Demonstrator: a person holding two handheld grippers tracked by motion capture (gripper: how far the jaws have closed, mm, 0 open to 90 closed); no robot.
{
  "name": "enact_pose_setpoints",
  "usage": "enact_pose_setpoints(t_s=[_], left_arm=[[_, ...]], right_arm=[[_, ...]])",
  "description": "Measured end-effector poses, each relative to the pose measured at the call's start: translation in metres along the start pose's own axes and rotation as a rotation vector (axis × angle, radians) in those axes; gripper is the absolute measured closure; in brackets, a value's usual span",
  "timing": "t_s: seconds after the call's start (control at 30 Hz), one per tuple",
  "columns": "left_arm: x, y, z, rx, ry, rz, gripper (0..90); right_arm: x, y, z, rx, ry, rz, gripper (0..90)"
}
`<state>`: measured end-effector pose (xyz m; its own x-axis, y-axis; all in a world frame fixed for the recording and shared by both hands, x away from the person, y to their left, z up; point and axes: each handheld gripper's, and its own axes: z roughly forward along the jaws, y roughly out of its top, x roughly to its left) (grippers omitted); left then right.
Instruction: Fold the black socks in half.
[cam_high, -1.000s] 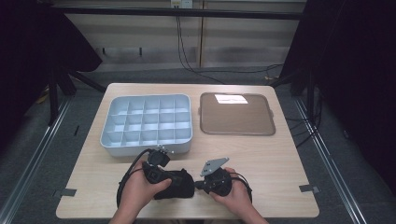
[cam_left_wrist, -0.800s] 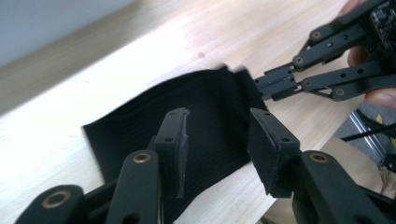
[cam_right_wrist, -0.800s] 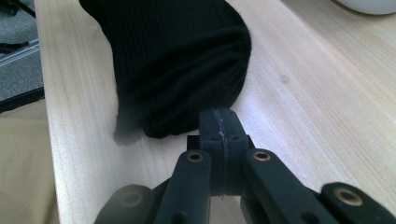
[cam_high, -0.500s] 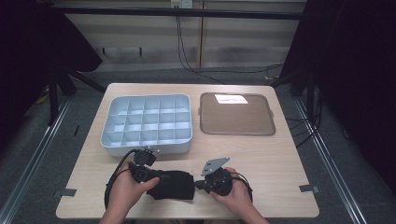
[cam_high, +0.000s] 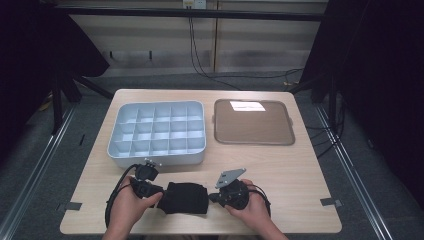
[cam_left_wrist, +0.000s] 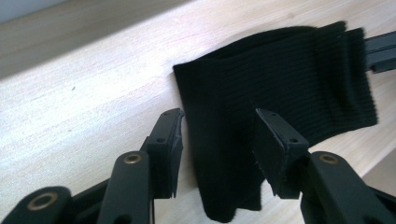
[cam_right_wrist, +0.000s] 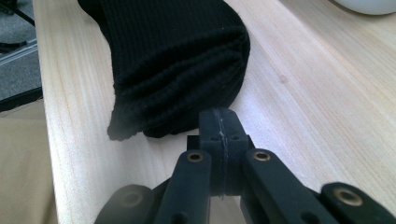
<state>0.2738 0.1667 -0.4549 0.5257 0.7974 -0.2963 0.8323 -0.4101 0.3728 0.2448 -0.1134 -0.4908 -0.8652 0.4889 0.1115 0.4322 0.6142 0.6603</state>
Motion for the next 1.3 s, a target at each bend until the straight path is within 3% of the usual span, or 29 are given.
enact_pose_setpoints(t_s=[0.33, 0.77, 0.93, 1.17, 1.3], left_arm=[[0.004, -0.004, 0.008, 0.011, 0.003, -0.022, 53.6], [0.004, -0.005, 0.014, 0.031, 0.025, -0.012, 56.5], [0.003, -0.005, 0.015, 0.046, 0.026, -0.016, 64.0], [0.001, -0.002, 0.013, 0.064, 0.004, -0.031, 81.9], [0.003, -0.001, 0.013, 0.069, -0.010, -0.039, 84.4]], right_arm=[[-0.002, 0.001, -0.004, -0.015, -0.006, 0.002, 90.0], [0.000, 0.006, -0.010, -0.039, 0.002, -0.003, 90.0], [0.004, 0.010, -0.012, -0.047, 0.008, -0.009, 90.0], [0.008, 0.012, -0.009, -0.044, 0.023, -0.017, 90.0], [0.008, 0.011, -0.006, -0.034, 0.022, -0.028, 90.0]])
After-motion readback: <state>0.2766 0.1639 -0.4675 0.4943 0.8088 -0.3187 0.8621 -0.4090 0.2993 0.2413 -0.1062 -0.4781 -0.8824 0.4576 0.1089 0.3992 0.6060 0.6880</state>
